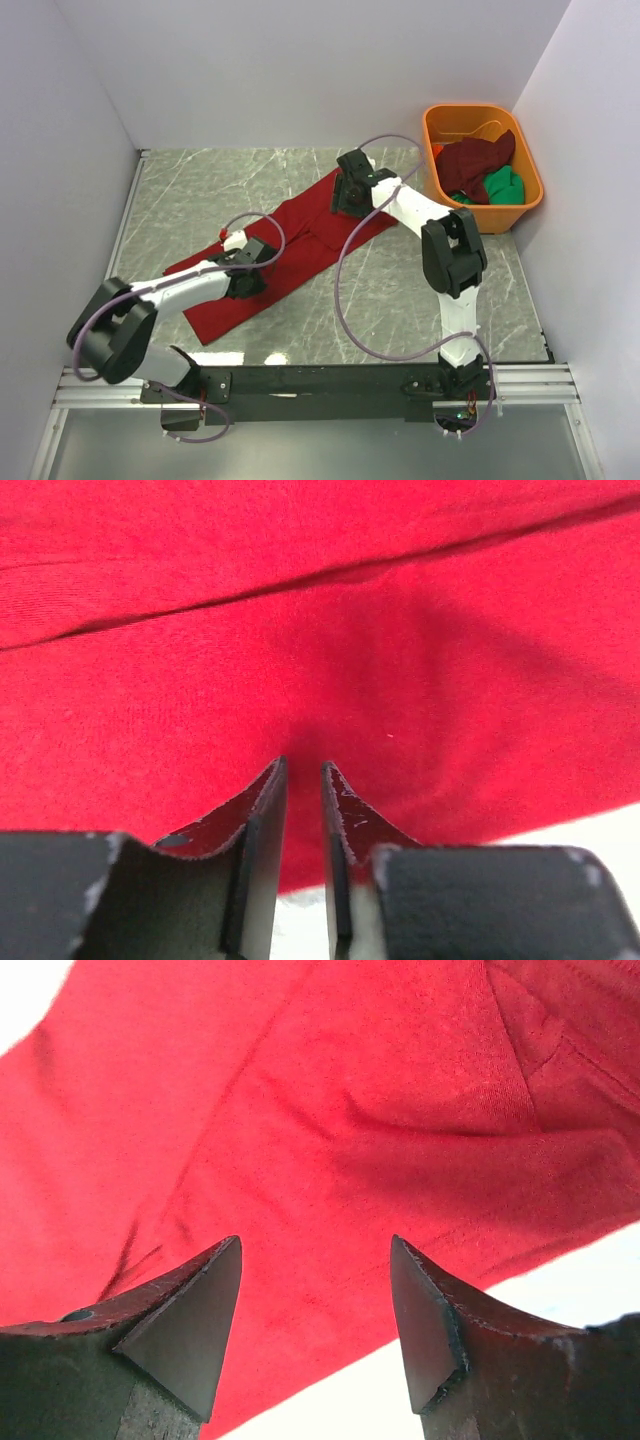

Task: Fold and stack the t-shirts
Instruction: Fold the tshirt

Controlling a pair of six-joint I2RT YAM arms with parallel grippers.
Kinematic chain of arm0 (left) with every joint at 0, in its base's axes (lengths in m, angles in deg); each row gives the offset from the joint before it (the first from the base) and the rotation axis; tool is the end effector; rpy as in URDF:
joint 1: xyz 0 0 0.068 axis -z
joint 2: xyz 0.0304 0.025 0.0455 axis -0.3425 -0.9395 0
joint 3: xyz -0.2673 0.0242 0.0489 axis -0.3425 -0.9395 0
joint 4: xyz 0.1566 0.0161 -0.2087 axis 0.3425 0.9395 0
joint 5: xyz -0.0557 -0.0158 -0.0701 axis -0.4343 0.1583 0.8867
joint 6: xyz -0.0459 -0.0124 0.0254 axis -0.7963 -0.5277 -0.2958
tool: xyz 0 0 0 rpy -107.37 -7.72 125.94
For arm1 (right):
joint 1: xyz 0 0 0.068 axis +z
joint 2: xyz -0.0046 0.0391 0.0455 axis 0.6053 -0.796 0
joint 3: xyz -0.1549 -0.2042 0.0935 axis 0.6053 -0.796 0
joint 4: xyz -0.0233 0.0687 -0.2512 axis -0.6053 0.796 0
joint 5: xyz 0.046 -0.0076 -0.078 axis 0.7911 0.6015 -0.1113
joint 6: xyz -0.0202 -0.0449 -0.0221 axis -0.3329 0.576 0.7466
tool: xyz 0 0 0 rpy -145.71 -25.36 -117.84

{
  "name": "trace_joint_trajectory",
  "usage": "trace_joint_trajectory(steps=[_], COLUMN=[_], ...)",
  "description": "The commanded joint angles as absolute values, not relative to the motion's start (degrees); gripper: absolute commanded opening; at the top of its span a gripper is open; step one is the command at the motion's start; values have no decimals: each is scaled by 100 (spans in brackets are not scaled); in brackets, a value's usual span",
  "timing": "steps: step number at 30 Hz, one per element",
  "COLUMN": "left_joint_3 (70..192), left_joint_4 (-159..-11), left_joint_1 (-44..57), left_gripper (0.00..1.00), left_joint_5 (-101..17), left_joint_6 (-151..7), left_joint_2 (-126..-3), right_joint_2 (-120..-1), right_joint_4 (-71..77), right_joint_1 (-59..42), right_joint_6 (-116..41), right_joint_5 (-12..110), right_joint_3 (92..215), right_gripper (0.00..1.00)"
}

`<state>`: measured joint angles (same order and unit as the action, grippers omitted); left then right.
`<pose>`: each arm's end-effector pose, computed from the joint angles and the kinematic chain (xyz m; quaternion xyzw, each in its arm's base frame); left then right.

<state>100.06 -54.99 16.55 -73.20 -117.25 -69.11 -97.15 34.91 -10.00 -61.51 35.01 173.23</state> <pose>0.2045 -0.1346 0.1692 -0.2113 0.9368 -0.0121 0.2786 0.4065 0.2050 0.2189 0.0481 0.9518 0.0997 0.2861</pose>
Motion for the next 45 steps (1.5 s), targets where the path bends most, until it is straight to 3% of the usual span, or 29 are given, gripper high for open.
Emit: trace_joint_trajectory(steps=[1, 9, 24, 30, 36, 45], left_joint_3=[9988, 9970, 10866, 11296, 11702, 12087], left_joint_4=[-5729, -5843, -6098, -6152, -5737, -6949], left_joint_1=[1688, 2171, 4157, 4316, 3764, 899], left_gripper=[25, 24, 23, 25, 34, 48], left_joint_5=[-7220, -6632, -5611, -5575, -6050, -5164], left_joint_6=[-11432, -11493, -12433, -12346, -12047, -11362], left_joint_2=[-7245, -7554, -8151, -8231, -7555, -6859], right_joint_2=[-10019, -10460, -11242, -11356, -11936, -12692], right_joint_4=[3359, 3562, 4282, 4300, 4756, 4986], right_joint_1=[-1009, -1132, -1361, -1361, -1326, -1238], right_joint_6=[-6173, -5971, -5233, -4960, -4758, -4460], right_joint_5=[3356, 3295, 3146, 3294, 3558, 4103], right_joint_3=[17481, 17868, 18880, 18975, 19984, 21234], right_gripper=[68, 68, 67, 67, 67, 67])
